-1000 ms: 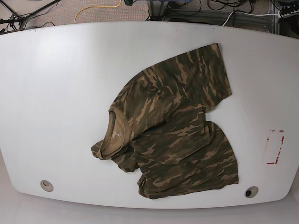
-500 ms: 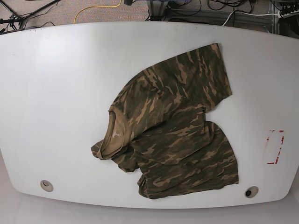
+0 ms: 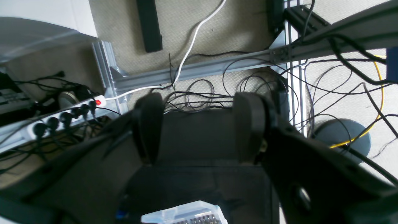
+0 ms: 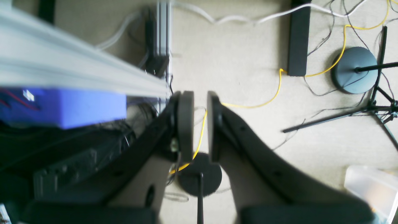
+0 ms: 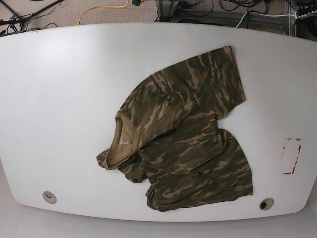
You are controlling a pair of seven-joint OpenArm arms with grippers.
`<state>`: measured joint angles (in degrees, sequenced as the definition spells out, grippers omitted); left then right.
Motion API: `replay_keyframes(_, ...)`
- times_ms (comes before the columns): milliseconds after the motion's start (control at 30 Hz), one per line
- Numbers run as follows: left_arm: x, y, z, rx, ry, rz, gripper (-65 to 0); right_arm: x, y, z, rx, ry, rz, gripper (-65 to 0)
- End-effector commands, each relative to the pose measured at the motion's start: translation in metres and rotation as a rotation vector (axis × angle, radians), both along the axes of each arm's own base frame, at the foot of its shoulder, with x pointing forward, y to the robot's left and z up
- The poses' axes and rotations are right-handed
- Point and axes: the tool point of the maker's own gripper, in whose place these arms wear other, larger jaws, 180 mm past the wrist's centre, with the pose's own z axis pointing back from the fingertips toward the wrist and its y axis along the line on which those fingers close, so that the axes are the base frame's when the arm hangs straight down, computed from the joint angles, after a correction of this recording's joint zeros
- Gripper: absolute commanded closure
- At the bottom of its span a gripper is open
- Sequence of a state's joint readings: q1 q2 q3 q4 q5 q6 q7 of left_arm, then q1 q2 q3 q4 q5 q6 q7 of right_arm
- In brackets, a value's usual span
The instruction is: Fold the T-shirt properly
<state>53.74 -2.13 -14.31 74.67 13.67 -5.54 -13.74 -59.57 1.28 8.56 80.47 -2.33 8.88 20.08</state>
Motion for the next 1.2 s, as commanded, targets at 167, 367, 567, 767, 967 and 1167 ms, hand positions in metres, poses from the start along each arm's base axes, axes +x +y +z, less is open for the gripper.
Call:
replay_keyframes(167, 0.003, 0.003, 0.019, 0.012, -0.039, -0.004, -33.4, 0.001, -0.007, 0.025, 0.012, -0.049, -0.058, -6.0)
replay_keyframes(367, 0.014, 0.000, 0.032, 0.015, -0.085, -0.017, -32.9, 0.009, -0.010, 0.043, 0.037, -0.099, -0.115, -6.2)
replay_keyframes(567, 0.018, -0.003, 0.040, 0.011, -0.106, -0.013, -32.8, 0.018, -0.009, 0.059, 0.050, -0.134, -0.121, -6.3)
replay_keyframes(767, 0.021, 0.002, 0.054, 0.011, -0.131, 0.014, -33.0, 0.024, -0.007, 0.070, 0.050, -0.140, -0.101, -6.4)
replay_keyframes(967, 0.029, 0.007, 0.075, -0.026, -0.187, 0.068, -32.6, 0.034, -0.007, 0.082, 0.039, -0.157, -0.092, -6.6)
replay_keyframes(1167, 0.034, 0.010, 0.092, -0.060, -0.222, 0.102, -32.7, 0.040, -0.007, 0.093, 0.030, -0.181, -0.104, -6.8)
